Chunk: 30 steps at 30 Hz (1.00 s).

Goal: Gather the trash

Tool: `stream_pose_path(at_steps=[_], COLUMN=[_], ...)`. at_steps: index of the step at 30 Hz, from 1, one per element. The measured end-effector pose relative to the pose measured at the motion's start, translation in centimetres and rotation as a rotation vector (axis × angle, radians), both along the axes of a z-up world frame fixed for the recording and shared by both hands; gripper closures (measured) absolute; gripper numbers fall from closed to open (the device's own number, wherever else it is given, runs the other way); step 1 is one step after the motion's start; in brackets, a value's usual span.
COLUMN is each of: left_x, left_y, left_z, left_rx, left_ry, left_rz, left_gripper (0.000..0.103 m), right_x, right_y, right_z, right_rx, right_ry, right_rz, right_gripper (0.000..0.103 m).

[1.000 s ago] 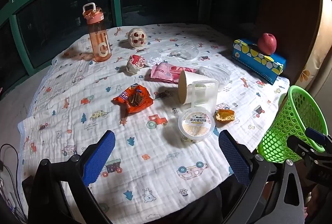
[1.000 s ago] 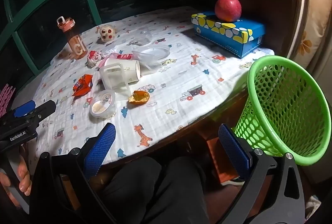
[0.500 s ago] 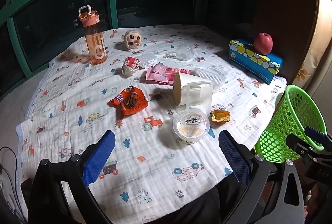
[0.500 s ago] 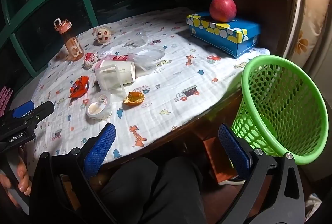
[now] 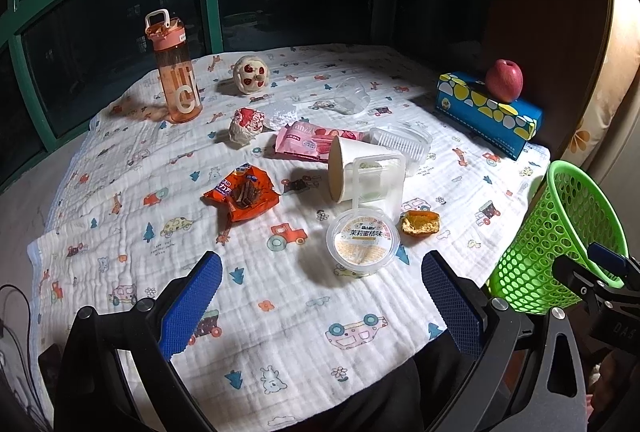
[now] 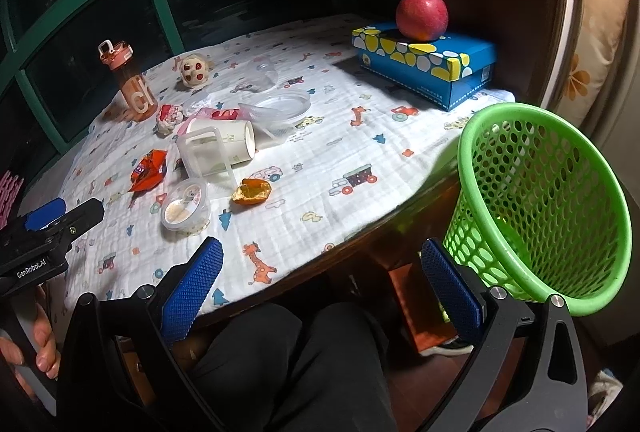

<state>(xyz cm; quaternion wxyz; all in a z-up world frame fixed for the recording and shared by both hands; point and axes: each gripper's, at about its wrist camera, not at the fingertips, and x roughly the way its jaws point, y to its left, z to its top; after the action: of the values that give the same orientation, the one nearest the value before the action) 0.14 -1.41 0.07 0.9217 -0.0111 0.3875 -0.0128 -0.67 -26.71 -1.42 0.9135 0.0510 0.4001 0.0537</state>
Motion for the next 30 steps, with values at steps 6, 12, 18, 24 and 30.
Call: stream_pose_path(at_steps=[6,12,18,24,30], left_x=[-0.02,0.09,0.11,0.18,0.41], left_y=[-0.07,-0.39,-0.48,-0.51,-0.43], left_z=[0.05,0.17,0.18,0.14,-0.01], left_rx=[-0.003,0.003,0.001,0.001,0.001], left_ry=[-0.002,-0.002,0.000,0.003,0.009], left_rz=[-0.003,-0.002,-0.002,0.000,0.002], left_gripper=[0.006,0.006,0.006,0.006,0.006], right_x=[-0.04,-0.07,-0.05,-0.01,0.02], right_y=[-0.24,-0.37,-0.37,-0.40,-0.45], right_z=[-0.02,-0.01,-0.04,-0.09,-0.18], right_rx=[0.003,0.004,0.005,0.005,0.006], right_ry=[-0.001,-0.003,-0.003,-0.003,0.000], right_rz=[-0.003,-0.007,-0.007,-0.006,-0.007], right_gripper=[0.005,0.005,0.005,0.005,0.005])
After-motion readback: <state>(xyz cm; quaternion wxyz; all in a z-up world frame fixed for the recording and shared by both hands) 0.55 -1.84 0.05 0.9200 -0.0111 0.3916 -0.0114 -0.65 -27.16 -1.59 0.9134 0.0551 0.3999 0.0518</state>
